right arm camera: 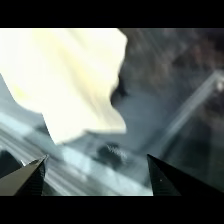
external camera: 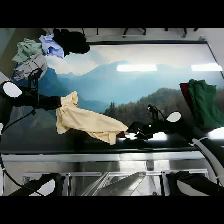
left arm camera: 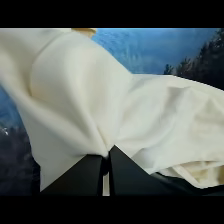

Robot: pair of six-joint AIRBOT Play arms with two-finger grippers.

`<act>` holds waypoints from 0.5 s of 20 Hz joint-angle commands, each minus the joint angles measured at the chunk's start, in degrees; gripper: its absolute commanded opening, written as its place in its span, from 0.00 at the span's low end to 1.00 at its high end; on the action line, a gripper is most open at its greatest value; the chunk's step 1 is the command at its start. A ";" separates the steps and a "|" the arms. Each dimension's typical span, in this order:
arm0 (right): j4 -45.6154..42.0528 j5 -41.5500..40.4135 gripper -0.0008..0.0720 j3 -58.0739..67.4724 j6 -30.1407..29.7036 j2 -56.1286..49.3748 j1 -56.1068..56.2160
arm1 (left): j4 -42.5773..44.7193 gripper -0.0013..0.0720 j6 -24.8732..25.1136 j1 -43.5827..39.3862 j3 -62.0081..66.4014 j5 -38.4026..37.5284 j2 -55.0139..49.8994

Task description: Fold the shirts.

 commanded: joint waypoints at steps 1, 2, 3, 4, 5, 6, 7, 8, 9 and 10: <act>13.70 -11.26 0.97 -2.21 -3.76 -4.37 0.85 | 0.02 0.05 -0.57 -1.97 -0.31 -1.90 1.25; 16.13 -11.37 0.97 -2.21 -5.38 -6.27 0.98 | 0.02 0.05 -0.48 -2.54 -1.09 -1.40 1.25; 19.04 -11.34 0.97 -2.21 -7.69 -7.91 1.16 | -0.04 0.05 -0.48 -3.04 -1.51 -1.25 1.25; 23.02 -11.39 0.97 -2.21 -10.51 -9.46 1.40 | -0.02 0.05 -0.48 -3.54 -1.33 -1.22 1.25; 26.82 -11.87 0.96 -2.21 -13.00 -10.71 1.55 | 0.11 0.05 -0.46 -3.80 -0.66 -1.16 1.25; 30.45 -12.00 0.85 -2.21 -15.54 -11.85 1.60 | 0.09 0.05 -0.46 -3.80 0.09 -0.83 1.27; 32.76 -11.89 0.76 -2.21 -17.51 -12.68 1.60 | 0.13 0.05 -0.46 -3.76 0.96 -0.63 1.25; 33.42 -11.39 0.68 -2.21 -17.77 -13.03 1.60 | 0.09 0.05 -0.46 -3.39 1.75 -0.46 1.25; 33.16 -10.64 0.50 -2.21 -17.79 -13.09 1.60 | 0.09 0.05 -0.46 -2.95 2.29 -0.55 1.25; 32.96 -9.75 0.34 -2.21 -18.14 -13.03 1.60 | 0.09 0.05 -0.46 -2.51 2.43 -0.44 1.25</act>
